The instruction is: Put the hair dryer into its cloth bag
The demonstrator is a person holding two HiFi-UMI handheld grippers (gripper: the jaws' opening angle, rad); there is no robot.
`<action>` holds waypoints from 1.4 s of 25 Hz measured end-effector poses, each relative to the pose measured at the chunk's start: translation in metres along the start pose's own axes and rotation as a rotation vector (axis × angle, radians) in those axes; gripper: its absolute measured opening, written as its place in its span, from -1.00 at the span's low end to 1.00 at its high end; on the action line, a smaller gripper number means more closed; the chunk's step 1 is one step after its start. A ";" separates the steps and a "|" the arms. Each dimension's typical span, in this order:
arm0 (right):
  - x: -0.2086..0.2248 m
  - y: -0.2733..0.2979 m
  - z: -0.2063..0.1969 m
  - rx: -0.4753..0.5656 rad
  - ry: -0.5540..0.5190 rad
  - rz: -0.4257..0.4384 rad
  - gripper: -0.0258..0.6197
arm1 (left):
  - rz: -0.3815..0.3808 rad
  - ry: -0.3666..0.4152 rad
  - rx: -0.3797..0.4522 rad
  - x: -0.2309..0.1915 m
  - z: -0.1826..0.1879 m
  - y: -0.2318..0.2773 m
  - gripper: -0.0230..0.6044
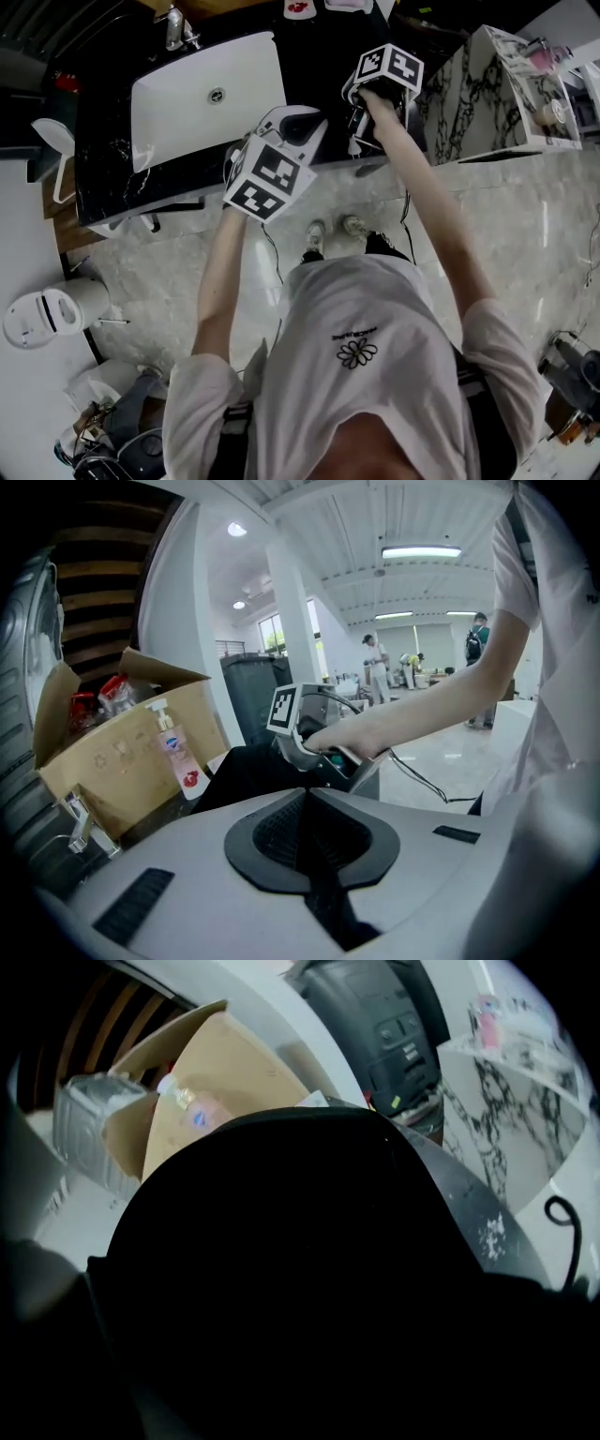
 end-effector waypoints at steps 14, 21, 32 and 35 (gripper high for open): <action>0.008 -0.040 -0.029 0.250 -0.421 -0.109 -0.09 | 0.093 -0.070 0.010 0.000 -0.013 0.002 -0.85; 0.010 -0.032 -0.047 0.176 -0.443 -0.101 -0.09 | 0.094 -0.050 0.021 0.006 -0.006 0.004 -0.85; -0.007 -0.032 -0.025 0.287 -0.403 0.009 -0.25 | 0.096 -0.021 0.026 0.013 0.003 -0.006 -0.86; -0.007 -0.020 -0.016 0.313 -0.375 0.008 -0.25 | 0.093 -0.009 0.006 0.016 0.002 -0.006 -0.86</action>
Point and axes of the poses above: the fingertips, and each gripper's own axes: y forward along the fingers, x to its right, z out of its top, the point moved 8 cm from there along -y, backward along the fingers, and after that the axes turned 10 degrees about -z, right-handed, at the moved point
